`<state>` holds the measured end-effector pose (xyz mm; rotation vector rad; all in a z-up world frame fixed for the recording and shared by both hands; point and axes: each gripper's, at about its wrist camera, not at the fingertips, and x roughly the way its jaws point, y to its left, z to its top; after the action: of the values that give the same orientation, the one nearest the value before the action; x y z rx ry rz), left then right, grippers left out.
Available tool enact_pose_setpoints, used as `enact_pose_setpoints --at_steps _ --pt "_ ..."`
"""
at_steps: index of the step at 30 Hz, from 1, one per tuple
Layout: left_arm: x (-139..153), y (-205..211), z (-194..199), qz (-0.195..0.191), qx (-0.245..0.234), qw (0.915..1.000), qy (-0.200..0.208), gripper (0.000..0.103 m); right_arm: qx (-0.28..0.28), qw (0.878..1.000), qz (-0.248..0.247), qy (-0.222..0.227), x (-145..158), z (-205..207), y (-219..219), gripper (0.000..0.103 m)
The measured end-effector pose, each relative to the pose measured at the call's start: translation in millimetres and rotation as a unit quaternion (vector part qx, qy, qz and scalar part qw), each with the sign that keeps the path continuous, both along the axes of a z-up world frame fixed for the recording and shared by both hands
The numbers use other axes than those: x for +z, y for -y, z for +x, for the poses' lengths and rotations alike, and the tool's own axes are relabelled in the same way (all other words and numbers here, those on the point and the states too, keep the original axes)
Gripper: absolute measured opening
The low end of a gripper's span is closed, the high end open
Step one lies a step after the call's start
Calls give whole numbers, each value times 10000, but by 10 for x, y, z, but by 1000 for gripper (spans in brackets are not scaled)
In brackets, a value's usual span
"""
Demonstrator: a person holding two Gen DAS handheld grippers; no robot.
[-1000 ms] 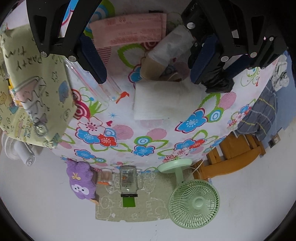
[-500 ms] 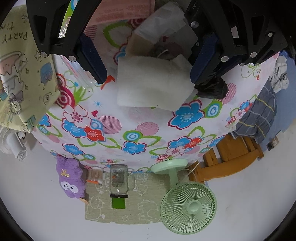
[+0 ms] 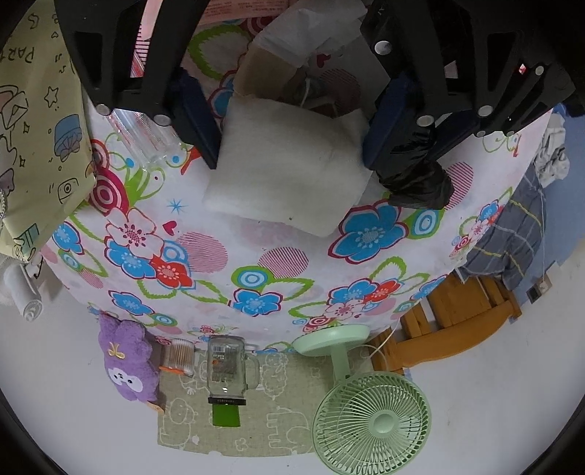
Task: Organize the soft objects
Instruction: 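Grasp the folded white cloth with the right tool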
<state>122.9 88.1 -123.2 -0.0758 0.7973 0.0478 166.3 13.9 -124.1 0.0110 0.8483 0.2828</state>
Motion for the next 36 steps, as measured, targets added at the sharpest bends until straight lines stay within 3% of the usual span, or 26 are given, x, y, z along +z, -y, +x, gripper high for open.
enact_pose_setpoints --at_steps 4,36 --pt "19 11 0 -6 -3 10000 30 38 -14 10000 16 11 7 -4 13 68" --pt "451 354 -416 116 -205 9981 563 37 -250 9983 309 417 436 -431 336 53"
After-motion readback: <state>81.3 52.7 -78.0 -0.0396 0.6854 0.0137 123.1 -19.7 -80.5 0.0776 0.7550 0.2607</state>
